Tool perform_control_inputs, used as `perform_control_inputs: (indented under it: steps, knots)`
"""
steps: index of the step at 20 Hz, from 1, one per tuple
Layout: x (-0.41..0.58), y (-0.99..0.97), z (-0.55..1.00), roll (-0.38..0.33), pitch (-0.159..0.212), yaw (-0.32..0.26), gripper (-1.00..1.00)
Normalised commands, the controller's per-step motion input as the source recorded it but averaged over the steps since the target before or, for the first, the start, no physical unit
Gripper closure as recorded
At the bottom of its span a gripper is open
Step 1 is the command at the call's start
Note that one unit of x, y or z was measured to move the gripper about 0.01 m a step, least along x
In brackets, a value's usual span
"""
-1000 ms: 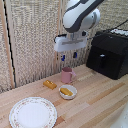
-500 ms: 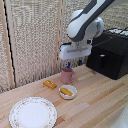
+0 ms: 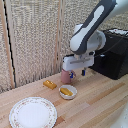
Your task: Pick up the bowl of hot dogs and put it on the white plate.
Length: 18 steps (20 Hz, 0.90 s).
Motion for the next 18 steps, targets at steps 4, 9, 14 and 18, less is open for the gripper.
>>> perform_control_inputs:
  steps: [4, 9, 14, 18]
  knots:
    - [0.0, 0.0, -0.32, 0.0, 0.0, 0.011, -1.0]
    - [0.0, -0.01, -0.33, 0.0, -0.004, 0.02, -1.0]
    - [0.0, -0.01, -0.34, -0.016, -0.003, 0.014, -1.0]
    - [0.0, 0.06, -0.21, -0.047, 0.0, 0.0, 1.0]
